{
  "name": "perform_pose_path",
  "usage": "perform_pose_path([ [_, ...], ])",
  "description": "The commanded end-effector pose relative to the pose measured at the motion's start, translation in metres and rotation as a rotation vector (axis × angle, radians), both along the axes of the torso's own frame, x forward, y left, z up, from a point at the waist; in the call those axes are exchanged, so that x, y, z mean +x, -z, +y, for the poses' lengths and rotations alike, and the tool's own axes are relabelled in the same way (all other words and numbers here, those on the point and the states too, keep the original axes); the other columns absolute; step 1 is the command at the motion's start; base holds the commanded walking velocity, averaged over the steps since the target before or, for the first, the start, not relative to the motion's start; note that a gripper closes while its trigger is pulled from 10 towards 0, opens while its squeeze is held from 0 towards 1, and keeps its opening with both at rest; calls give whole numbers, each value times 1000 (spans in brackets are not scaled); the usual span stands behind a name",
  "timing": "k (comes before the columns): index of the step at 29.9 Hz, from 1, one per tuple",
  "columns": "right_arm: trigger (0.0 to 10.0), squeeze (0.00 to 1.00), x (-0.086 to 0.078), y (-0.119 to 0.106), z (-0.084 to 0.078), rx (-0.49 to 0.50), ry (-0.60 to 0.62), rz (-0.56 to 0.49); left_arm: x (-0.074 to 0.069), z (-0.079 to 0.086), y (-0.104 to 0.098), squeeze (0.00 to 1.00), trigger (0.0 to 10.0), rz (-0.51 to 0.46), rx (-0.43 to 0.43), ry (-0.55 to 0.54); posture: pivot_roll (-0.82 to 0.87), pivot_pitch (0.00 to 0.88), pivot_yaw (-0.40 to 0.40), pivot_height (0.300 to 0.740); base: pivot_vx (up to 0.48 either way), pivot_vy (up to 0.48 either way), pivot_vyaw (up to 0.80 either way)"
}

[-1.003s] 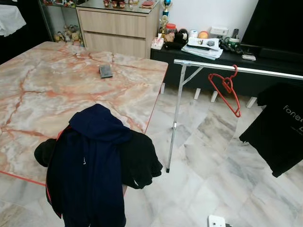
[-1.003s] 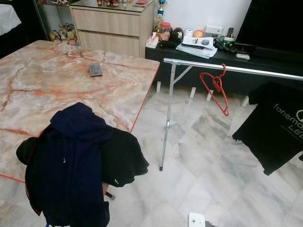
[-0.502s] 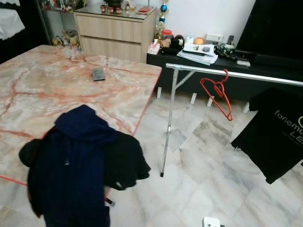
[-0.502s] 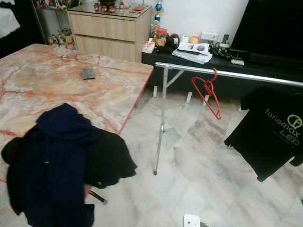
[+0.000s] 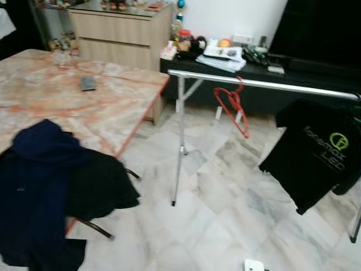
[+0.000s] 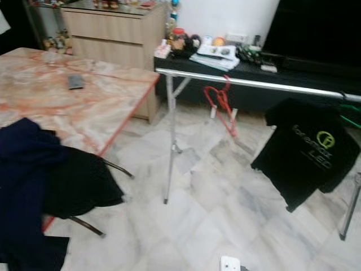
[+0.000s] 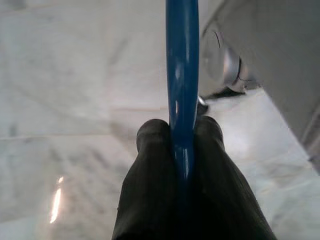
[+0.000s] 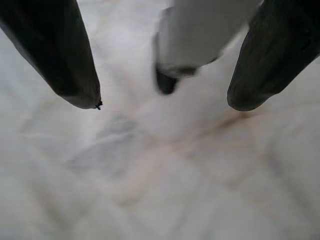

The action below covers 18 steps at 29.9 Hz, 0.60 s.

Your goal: Hang hanger

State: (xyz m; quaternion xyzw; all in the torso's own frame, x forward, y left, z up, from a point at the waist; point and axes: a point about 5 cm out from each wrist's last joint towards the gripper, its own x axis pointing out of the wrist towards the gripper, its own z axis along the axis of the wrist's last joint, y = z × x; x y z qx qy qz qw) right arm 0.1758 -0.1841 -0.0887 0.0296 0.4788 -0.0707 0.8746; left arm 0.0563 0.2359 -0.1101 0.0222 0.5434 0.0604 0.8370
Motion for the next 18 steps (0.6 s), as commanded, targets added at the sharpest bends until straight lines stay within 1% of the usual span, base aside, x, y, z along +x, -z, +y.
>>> perform_pose_path([
  [1,10000,0,1,1,10,25,-1,-5,-3,9,-2,0,10000,17,27,4,-39,82,-21,740,0,-394,0],
  [9,10000,0,1,1,9,28,33,-13,1,10,-2,0,10000,9,27,10,-50,98,-20,740,0,-390,0],
  [12,10000,0,1,1,9,26,31,-12,1,10,-2,0,10000,9,27,10,-52,99,-19,740,0,-356,-673],
  [18,10000,0,2,0,10,43,31,-24,2,11,-3,0,10000,4,26,2,-55,105,-15,740,0,0,-769],
])
